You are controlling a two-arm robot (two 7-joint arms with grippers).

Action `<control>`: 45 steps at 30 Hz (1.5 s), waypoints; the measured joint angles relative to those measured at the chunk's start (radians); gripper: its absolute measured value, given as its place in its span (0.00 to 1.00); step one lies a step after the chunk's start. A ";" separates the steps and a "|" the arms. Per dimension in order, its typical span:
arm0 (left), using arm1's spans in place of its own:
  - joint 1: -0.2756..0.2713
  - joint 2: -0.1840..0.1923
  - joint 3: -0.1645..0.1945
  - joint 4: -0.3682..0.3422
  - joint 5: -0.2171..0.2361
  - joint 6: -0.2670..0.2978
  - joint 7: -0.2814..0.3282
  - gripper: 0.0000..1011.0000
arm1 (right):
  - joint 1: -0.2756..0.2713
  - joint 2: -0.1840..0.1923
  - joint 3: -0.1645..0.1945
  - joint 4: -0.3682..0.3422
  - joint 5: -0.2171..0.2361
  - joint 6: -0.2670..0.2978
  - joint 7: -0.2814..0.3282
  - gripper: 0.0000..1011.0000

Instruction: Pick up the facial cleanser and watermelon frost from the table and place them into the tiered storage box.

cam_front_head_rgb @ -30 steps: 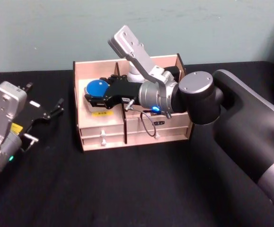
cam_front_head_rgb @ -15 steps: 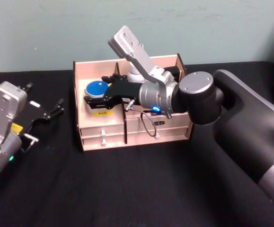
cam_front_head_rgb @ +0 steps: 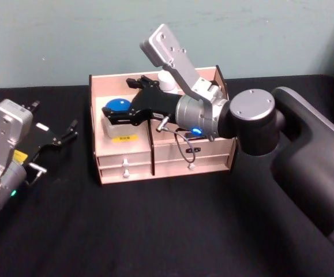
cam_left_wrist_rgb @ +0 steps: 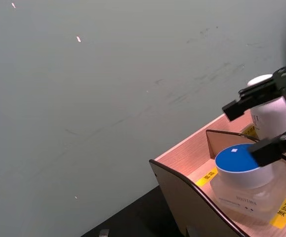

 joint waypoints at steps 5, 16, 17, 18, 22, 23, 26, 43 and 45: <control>0.000 0.000 0.000 0.000 0.000 0.000 0.000 1.00 | -0.041 0.031 0.018 -0.081 0.015 -0.002 0.005 0.99; 0.000 0.000 0.000 0.000 0.000 0.000 0.000 1.00 | -0.210 0.149 0.041 -0.325 0.036 -0.043 -0.002 0.99; 0.000 0.000 0.000 0.000 0.000 0.000 0.000 1.00 | -0.220 0.154 0.041 -0.333 0.036 -0.046 -0.004 0.99; 0.000 0.000 0.000 0.000 0.000 0.000 0.000 1.00 | -0.232 0.160 0.042 -0.341 0.036 -0.049 -0.006 0.99; 0.000 0.000 0.000 0.000 0.000 0.000 0.000 1.00 | -0.286 0.185 0.043 -0.374 0.023 -0.071 -0.025 0.99; 0.000 0.000 0.000 0.000 0.000 0.000 0.000 1.00 | -0.296 0.190 0.044 -0.380 0.018 -0.076 -0.031 0.99; 0.000 0.000 0.000 0.000 0.000 0.000 0.000 1.00 | -0.339 0.204 0.052 -0.403 -0.006 -0.103 -0.056 0.99; 0.000 0.000 0.000 0.000 0.000 0.000 0.000 1.00 | -0.498 0.192 0.212 -0.409 -0.020 -0.234 -0.198 0.99; 0.000 0.000 0.000 0.000 0.000 0.000 0.000 1.00 | -0.500 0.189 0.231 -0.412 -0.017 -0.243 -0.205 0.99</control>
